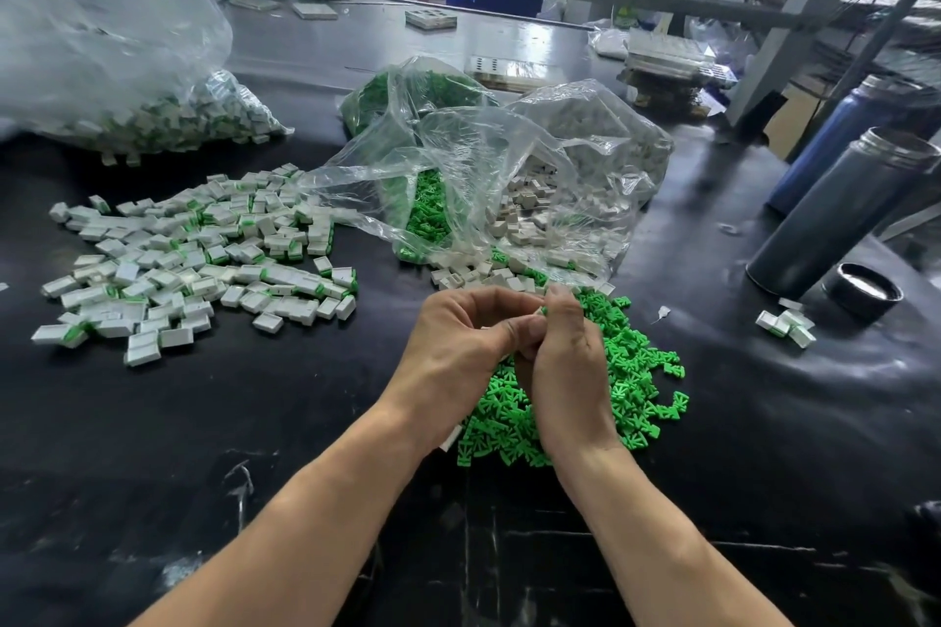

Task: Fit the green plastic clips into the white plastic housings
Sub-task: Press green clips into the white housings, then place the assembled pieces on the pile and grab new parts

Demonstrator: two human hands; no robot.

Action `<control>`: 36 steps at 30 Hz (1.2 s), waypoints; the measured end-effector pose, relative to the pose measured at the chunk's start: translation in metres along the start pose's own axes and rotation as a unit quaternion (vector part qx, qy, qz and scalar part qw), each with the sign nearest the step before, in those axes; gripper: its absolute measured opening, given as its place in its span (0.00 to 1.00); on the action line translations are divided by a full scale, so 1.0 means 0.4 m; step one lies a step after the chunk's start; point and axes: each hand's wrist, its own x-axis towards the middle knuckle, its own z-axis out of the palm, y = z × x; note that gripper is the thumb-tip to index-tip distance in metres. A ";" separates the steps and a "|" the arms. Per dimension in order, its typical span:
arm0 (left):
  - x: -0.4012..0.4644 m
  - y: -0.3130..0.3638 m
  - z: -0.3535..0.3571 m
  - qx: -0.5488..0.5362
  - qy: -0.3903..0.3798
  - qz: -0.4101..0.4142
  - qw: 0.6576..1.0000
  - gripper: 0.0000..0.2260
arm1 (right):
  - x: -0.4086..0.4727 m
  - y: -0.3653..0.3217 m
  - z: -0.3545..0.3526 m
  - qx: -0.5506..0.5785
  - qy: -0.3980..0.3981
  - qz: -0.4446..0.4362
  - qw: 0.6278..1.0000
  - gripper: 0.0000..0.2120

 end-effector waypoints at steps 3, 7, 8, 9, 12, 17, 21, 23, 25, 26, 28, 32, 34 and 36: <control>-0.001 0.002 -0.002 0.004 0.006 -0.001 1.000 0.02 | -0.001 -0.005 -0.009 -0.019 -0.013 -0.019 1.000 0.33; 0.006 0.001 -0.014 0.040 0.036 0.012 0.998 0.03 | 0.006 -0.008 -0.040 -0.062 0.019 -0.040 0.997 0.27; 0.009 0.000 -0.019 0.050 0.044 0.013 0.998 0.03 | 0.009 -0.011 -0.048 -0.058 0.027 -0.049 0.997 0.23; 0.010 0.000 -0.024 0.051 0.052 0.013 0.997 0.04 | 0.011 -0.013 -0.055 -0.046 0.030 -0.056 0.997 0.19; 0.015 0.002 -0.036 0.056 0.063 0.011 0.996 0.04 | 0.013 -0.020 -0.066 -0.050 0.004 -0.087 0.995 0.09; 0.018 0.003 -0.051 0.090 0.062 0.018 0.994 0.05 | 0.012 -0.017 -0.065 -0.106 -0.023 -0.073 0.991 0.02; 0.019 0.003 -0.050 0.113 0.066 0.014 0.991 0.06 | 0.016 -0.015 -0.063 -0.127 -0.015 -0.063 0.990 0.03; 0.019 -0.001 -0.049 0.122 0.069 0.017 0.990 0.06 | 0.017 -0.012 -0.062 -0.133 -0.011 -0.059 0.989 0.03; 0.017 -0.004 -0.049 0.144 0.065 0.026 0.987 0.06 | 0.019 -0.009 -0.062 -0.135 -0.011 -0.053 0.989 0.03; 0.016 -0.005 -0.051 0.160 0.060 0.033 0.985 0.06 | 0.020 -0.008 -0.062 -0.132 -0.011 -0.050 0.990 0.03; 0.015 -0.007 -0.060 0.206 0.060 0.045 0.976 0.06 | 0.021 -0.006 -0.065 -0.116 -0.003 -0.042 0.992 0.04; 0.027 -0.012 -0.102 0.349 0.101 0.033 0.931 0.05 | 0.028 0.000 -0.073 -0.114 0.014 -0.035 0.993 0.06; 0.035 -0.011 -0.122 0.409 0.134 0.013 0.902 0.04 | 0.030 0.002 -0.076 -0.130 0.018 -0.036 0.991 0.06; 0.044 -0.006 -0.142 0.457 0.173 0.001 0.872 0.04 | 0.030 0.004 -0.075 -0.149 0.019 -0.040 0.988 0.06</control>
